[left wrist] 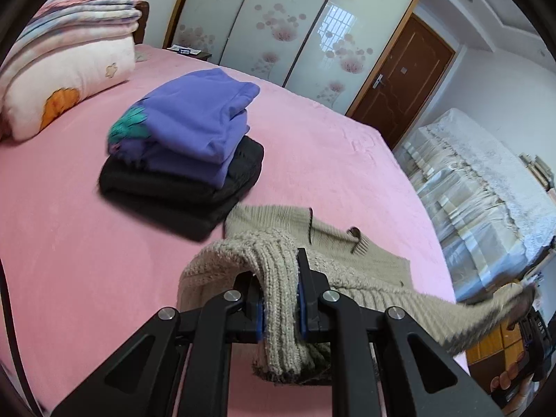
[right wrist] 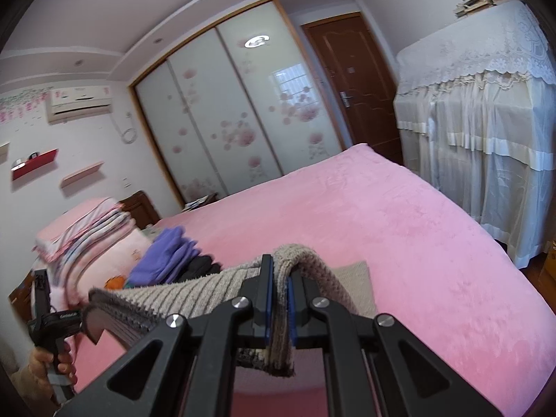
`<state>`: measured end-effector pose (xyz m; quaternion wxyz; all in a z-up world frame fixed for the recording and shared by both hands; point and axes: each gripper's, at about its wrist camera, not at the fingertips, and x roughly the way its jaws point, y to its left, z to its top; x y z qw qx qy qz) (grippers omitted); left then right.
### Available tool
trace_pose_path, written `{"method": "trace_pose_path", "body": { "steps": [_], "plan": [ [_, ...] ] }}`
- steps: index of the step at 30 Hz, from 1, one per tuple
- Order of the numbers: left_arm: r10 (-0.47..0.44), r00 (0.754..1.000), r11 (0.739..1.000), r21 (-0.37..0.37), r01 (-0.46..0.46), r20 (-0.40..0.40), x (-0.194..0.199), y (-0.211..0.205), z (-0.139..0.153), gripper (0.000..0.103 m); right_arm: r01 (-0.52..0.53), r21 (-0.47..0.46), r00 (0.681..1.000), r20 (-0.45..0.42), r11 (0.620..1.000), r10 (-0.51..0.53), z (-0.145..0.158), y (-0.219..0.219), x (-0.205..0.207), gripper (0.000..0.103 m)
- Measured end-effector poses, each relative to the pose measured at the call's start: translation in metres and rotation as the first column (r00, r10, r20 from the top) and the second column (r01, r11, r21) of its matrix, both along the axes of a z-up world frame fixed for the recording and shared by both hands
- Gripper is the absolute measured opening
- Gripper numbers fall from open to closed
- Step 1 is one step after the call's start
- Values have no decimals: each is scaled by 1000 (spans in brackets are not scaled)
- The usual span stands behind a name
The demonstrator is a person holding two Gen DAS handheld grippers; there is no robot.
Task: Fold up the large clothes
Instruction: 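Lift the hem with the right tool and fold it toward the collar, then lay the folded hem down and open the right tool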
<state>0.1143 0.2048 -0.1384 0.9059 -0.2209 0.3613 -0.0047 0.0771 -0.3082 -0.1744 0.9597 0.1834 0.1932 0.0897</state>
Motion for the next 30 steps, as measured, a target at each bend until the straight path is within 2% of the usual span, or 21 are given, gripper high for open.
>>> {"method": "trace_pose_path", "body": {
  "steps": [4, 8, 11, 13, 14, 15, 16, 17, 18, 19, 20, 22, 24, 27, 30],
  "plan": [
    [18, 999, 1000, 20, -17, -49, 70, -7, -22, 12, 61, 22, 997, -53, 998, -60, -22, -8, 61, 6],
    [25, 992, 999, 32, -21, -126, 146, -18, -59, 12, 95, 16, 988, -126, 995, -92, -51, -13, 119, 6],
    [28, 985, 999, 48, -20, -172, 188, -27, -91, 13, 105, 0, 979, -175, 994, -104, -78, -11, 153, 6],
    [36, 977, 997, 74, -20, -212, 211, -35, -114, 16, 110, -10, 971, -212, 994, -109, -97, -10, 174, 6],
    [40, 971, 996, 85, -21, -235, 219, -39, -125, 22, 117, -14, 964, -239, 993, -117, -106, -10, 184, 7],
    [40, 967, 996, 90, -18, -251, 225, -42, -133, 27, 126, -7, 952, -280, 992, -123, -119, -13, 196, 9],
    [38, 964, 996, 93, -14, -262, 230, -44, -141, 39, 134, -2, 944, -305, 991, -128, -126, -13, 203, 10],
    [31, 964, 995, 95, -6, -263, 235, -48, -149, 50, 148, 1, 932, -335, 989, -139, -134, -14, 210, 18],
    [27, 965, 995, 96, -2, -260, 238, -50, -153, 54, 173, -4, 919, -358, 985, -163, -142, -17, 217, 36],
    [22, 966, 996, 94, 2, -256, 240, -52, -156, 62, 189, -7, 916, -360, 982, -178, -146, -19, 219, 47],
    [15, 969, 996, 92, 8, -247, 243, -56, -160, 68, 198, 7, 918, -352, 980, -183, -150, -22, 220, 63],
    [13, 973, 995, 100, 10, -232, 245, -60, -162, 73, 189, 33, 926, -337, 981, -167, -153, -27, 223, 64],
    [7, 976, 995, 102, 16, -219, 248, -65, -165, 78, 179, 20, 928, -334, 984, -162, -156, -30, 225, 64],
    [-3, 981, 994, 104, 24, -193, 248, -71, -163, 79, 161, -34, 930, -330, 986, -163, -159, -33, 226, 64],
    [-43, 991, 995, 89, 55, -126, 232, -78, -151, 79, 154, -81, 924, -341, 985, -172, -164, -36, 224, 64]
  ]
}}
